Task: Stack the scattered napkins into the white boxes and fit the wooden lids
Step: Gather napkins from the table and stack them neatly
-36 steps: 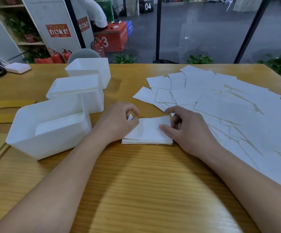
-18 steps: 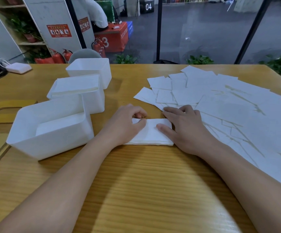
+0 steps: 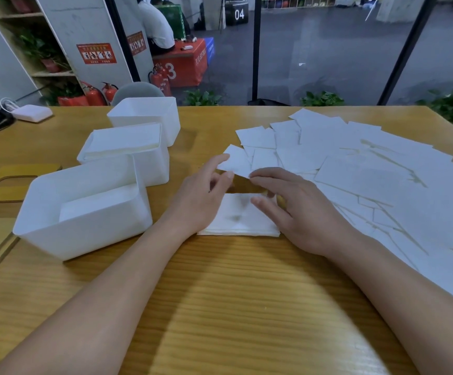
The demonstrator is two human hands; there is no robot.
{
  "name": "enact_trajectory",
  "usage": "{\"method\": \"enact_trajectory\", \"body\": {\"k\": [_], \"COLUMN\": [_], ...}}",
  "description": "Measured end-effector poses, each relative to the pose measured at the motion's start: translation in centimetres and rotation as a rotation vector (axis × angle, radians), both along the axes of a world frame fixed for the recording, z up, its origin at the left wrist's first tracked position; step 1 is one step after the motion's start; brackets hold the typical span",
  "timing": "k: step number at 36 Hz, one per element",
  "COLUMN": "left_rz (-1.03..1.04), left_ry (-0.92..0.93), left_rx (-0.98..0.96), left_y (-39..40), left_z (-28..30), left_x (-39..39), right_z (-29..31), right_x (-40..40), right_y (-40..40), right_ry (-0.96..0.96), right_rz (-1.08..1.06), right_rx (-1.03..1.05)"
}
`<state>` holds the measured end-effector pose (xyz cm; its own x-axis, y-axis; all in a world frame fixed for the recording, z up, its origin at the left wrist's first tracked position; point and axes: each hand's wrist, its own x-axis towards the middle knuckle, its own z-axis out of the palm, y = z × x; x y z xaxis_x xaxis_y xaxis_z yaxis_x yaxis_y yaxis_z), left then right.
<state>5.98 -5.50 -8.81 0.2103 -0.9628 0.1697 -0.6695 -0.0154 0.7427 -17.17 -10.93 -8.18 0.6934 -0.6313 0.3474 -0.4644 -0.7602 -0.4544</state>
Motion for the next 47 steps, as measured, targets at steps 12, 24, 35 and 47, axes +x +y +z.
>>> {"method": "enact_trajectory", "body": {"k": [12, 24, 35, 47], "left_rz": [0.192, 0.046, 0.01, -0.072], "left_ry": [0.357, 0.35, 0.304, 0.039], "left_rx": [-0.097, -0.235, -0.075, 0.13], "left_y": [-0.1, 0.4, 0.5, 0.8], "left_z": [0.8, 1.6, 1.9, 2.0], "left_x": [0.7, 0.5, 1.3, 1.7], "right_z": [0.0, 1.2, 0.6, -0.7], "right_x": [-0.7, -0.4, -0.9, -0.8], "right_y": [0.7, 1.1, 0.5, 0.7], "right_ry": [-0.235, -0.602, -0.532, -0.301], "right_rz": [-0.045, -0.282, -0.254, -0.135], "right_rx": [0.094, 0.635, 0.636, 0.437]}}
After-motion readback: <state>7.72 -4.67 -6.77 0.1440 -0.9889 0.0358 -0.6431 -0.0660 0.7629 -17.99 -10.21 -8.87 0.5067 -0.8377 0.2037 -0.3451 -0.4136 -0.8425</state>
